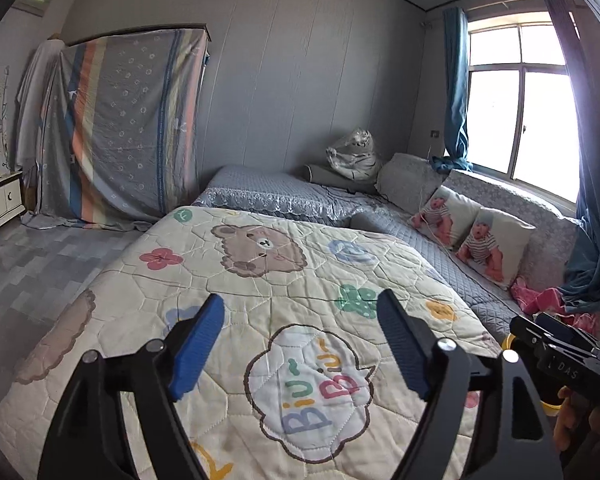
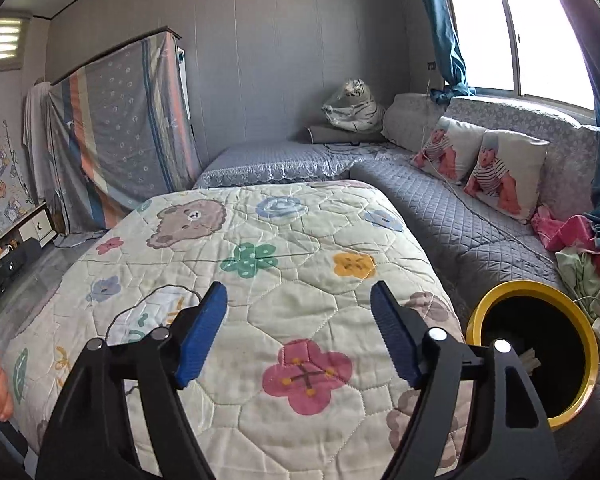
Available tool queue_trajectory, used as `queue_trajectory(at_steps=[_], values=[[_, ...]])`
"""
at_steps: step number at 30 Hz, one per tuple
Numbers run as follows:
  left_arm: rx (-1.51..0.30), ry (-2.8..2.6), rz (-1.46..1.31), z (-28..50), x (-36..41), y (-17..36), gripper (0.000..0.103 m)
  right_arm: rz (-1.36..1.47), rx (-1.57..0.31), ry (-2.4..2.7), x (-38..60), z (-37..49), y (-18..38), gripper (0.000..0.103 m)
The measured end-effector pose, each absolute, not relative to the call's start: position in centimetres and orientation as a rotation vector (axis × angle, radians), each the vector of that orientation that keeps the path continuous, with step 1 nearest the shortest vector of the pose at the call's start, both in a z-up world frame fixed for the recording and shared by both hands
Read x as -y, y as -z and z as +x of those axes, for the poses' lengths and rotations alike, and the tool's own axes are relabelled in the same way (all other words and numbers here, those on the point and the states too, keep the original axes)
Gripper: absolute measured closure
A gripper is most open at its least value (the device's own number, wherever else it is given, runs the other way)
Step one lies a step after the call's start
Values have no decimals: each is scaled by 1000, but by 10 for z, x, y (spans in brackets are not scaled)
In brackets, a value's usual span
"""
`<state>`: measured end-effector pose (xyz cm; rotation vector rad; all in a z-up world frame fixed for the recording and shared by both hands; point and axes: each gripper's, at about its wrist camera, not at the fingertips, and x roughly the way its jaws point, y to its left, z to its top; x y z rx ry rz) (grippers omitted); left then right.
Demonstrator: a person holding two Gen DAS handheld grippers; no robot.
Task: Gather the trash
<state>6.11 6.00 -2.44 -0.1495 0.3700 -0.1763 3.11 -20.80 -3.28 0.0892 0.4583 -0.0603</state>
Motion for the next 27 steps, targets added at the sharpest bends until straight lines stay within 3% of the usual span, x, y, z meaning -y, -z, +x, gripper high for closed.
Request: queue_trajectory(at_steps=[5,11,27], values=[[-324,154,-119,44,-53,24,8,96,-430,80,204,24,33,17],[-351,143,-160,43,-55,30,8,108,-391,174,213,16,36,8],[-325,31,-118,39,-56,28,8,64,-351,201,203,9,44,8]])
